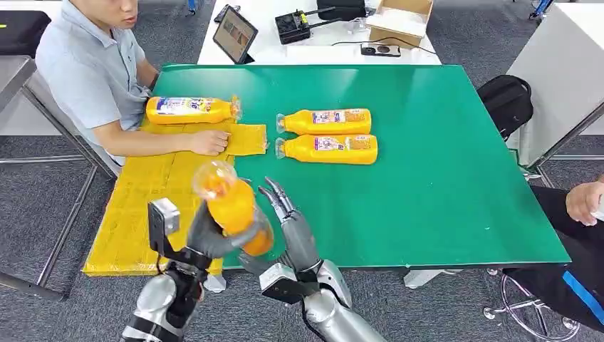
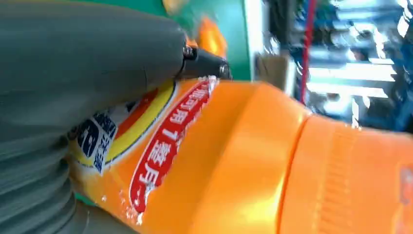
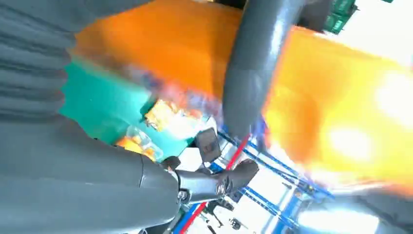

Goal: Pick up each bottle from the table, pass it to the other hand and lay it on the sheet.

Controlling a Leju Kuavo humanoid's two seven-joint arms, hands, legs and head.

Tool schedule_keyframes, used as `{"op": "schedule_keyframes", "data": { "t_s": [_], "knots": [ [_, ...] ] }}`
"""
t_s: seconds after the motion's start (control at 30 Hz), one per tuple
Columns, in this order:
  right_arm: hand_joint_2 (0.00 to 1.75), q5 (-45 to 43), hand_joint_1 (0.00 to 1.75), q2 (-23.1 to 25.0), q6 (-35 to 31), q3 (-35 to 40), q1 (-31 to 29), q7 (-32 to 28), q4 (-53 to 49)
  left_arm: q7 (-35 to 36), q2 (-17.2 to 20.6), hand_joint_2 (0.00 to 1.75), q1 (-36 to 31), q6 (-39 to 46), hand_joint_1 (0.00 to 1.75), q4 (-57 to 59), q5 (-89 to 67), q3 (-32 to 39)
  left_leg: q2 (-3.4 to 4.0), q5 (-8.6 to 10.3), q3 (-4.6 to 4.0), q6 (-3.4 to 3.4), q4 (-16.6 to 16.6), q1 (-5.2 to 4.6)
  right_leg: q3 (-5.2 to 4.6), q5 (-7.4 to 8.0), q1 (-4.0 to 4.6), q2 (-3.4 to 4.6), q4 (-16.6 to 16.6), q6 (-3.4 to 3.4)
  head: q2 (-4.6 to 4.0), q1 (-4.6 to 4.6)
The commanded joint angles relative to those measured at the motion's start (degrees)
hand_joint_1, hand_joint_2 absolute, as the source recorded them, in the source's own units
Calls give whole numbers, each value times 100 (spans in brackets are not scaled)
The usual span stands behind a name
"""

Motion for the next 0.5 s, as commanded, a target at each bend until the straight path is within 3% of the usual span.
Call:
{"op": "schedule_keyframes", "data": {
  "t_s": [0.03,0.2,0.27,0.4,0.5],
  "knots": [
    [0,-219,0,-368,-88,205,-67,-193,-214,52,430,175,-460,349,175,663,-365,823,-6,-3,23,6,-10,2,26,-6,6,-14,-9,-17,0,2],
    [0,-290,0,-382,-157,305,-95,-193,-228,125,406,175,-607,462,175,849,-595,924,-5,-1,13,5,-5,1,16,-4,4,-11,-4,-12,0,0],
    [0,-366,0,-384,-145,328,-86,-193,-262,-53,444,175,-743,1263,175,898,-1520,855,-7,-1,13,6,-4,1,17,-4,4,-14,-4,-13,0,0],
    [0,-366,0,-384,-145,328,-86,-193,-262,-53,444,175,-743,1263,175,898,-1520,855,-6,0,9,5,-4,1,13,-3,3,-12,-3,-11,0,0],
    [0,-423,0,-394,-29,357,-62,-193,-338,89,626,175,-966,2280,175,1105,-3292,663,-9,0,9,5,-4,1,13,-4,4,-15,-4,-12,0,0]
  ]
}}
